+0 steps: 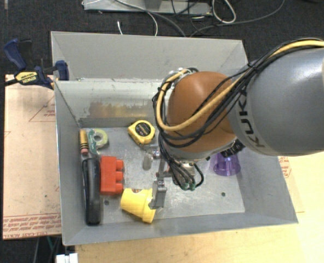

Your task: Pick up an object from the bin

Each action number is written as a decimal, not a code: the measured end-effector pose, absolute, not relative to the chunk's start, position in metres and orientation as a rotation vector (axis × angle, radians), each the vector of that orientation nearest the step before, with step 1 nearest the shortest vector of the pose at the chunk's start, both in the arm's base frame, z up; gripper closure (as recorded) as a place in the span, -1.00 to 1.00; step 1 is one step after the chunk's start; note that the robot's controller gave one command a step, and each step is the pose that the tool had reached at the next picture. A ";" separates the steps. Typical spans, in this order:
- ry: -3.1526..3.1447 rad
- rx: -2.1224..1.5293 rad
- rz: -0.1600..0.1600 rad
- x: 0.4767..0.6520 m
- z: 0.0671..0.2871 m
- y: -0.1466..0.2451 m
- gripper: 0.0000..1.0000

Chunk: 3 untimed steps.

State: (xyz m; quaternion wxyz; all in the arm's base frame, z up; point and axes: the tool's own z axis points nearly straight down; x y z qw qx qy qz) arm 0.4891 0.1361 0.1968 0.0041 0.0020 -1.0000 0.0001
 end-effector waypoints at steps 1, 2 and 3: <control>-3.141 0.000 -0.002 0.491 0.201 0.135 -1.00; -3.141 0.153 -0.003 0.503 0.160 0.115 -1.00; -3.135 0.281 -0.004 0.504 0.137 0.090 -1.00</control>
Offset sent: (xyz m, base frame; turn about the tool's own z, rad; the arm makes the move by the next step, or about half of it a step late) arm 0.0238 -0.0456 -0.0845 -0.1949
